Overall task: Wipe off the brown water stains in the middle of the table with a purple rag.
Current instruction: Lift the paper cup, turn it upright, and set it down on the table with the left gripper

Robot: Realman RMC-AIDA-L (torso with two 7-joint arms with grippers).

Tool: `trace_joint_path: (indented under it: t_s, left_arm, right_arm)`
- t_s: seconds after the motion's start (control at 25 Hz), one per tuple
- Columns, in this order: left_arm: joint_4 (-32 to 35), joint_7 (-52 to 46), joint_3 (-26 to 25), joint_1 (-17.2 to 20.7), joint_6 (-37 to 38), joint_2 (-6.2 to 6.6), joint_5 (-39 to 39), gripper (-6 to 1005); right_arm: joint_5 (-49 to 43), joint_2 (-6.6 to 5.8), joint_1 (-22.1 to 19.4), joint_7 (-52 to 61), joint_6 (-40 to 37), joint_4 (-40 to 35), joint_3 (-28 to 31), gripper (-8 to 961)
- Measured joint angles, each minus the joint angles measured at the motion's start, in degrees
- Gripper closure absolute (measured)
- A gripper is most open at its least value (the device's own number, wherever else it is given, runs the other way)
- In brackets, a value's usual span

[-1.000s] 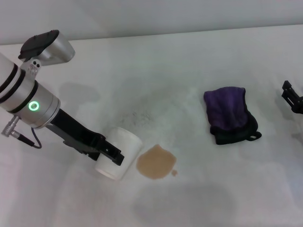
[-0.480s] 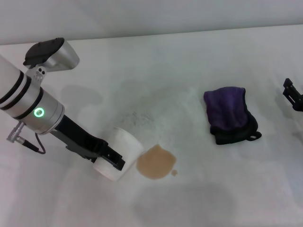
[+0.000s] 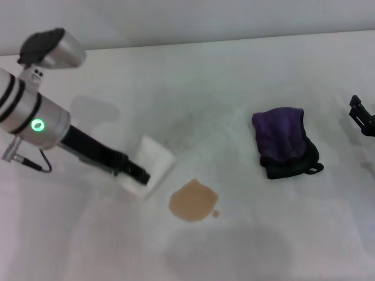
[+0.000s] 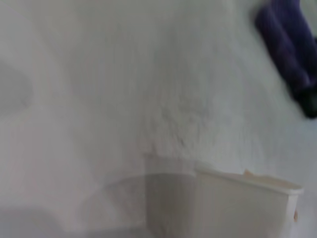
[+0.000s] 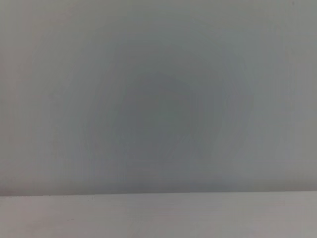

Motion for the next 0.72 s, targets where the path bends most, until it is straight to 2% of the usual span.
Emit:
trace_joint_path:
  t_s: [0.08, 0.12, 0.28, 0.72]
  left_arm:
    - [-1.0, 1.1, 0.0, 0.2, 0.2, 0.01, -1.3, 344]
    - [-4.3, 5.5, 0.0, 1.2, 1.6, 0.07, -6.7, 350]
    - [-8.0, 10.8, 0.0, 3.0, 2.5, 0.12, -12.3, 376]
    - [-9.2, 30.9, 0.0, 11.5, 2.2, -0.11, -26.8, 397]
  right_arm:
    - [-0.1, 0.0, 0.1, 0.0, 0.0, 0.0, -0.1, 185]
    - [-0.1, 0.0, 0.2, 0.0, 0.0, 0.0, -0.2, 185]
    - [-0.1, 0.0, 0.7, 0.0, 0.0, -0.1, -0.3, 185]
    - [-0.3, -0.02, 2.9, -0.4, -0.1, -0.9, -0.7, 185]
